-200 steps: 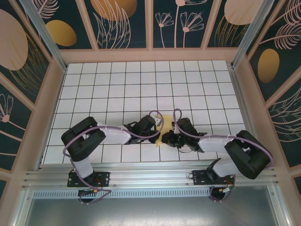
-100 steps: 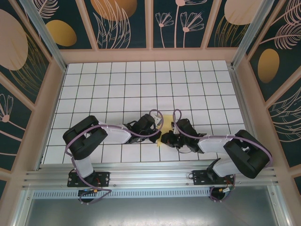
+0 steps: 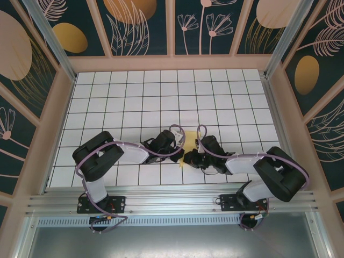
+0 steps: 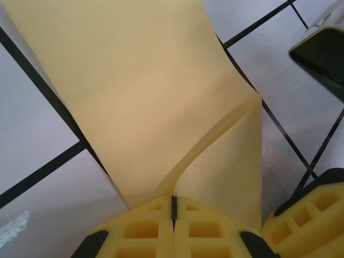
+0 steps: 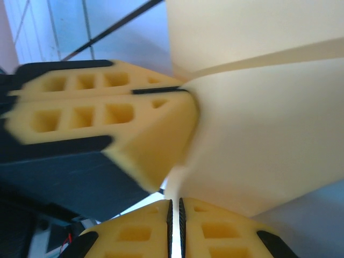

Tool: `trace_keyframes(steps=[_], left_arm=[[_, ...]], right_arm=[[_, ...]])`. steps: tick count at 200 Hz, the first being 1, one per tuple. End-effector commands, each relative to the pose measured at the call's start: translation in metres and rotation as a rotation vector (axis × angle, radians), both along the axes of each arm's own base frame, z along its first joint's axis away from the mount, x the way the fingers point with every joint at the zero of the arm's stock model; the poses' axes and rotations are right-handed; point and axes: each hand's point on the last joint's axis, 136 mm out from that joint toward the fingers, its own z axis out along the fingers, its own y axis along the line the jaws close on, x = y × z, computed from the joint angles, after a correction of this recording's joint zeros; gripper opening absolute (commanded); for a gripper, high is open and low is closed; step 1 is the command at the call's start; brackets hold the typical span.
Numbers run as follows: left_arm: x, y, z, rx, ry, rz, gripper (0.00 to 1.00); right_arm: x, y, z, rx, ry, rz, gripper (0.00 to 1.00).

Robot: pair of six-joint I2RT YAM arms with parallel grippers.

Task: Fold a paper plane with a square sheet of paper (pick it up from the middle)
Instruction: Third fold the triangle at the center of the table.

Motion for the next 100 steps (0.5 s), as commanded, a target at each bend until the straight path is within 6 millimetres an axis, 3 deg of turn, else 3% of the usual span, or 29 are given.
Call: trace_keyframes(steps=[1, 52, 100], left_arm=[[-0.0204, 0.0266, -0.0451, 0.119, 0.121, 0.008, 0.00], [-0.0168, 0.0264, -0.0446, 0.094, 0.136, 0.009, 0.00], [-0.0149, 0.0254, -0.0430, 0.087, 0.139, 0.002, 0.00]], right_arm=[[-0.0006, 0.0033, 0.0107, 0.021, -0.026, -0.001, 0.15], [-0.0059, 0.0043, 0.0034, 0.010, -0.012, -0.011, 0.15], [0.0011, -0.0024, 0.0060, -0.035, -0.036, -0.039, 0.15]])
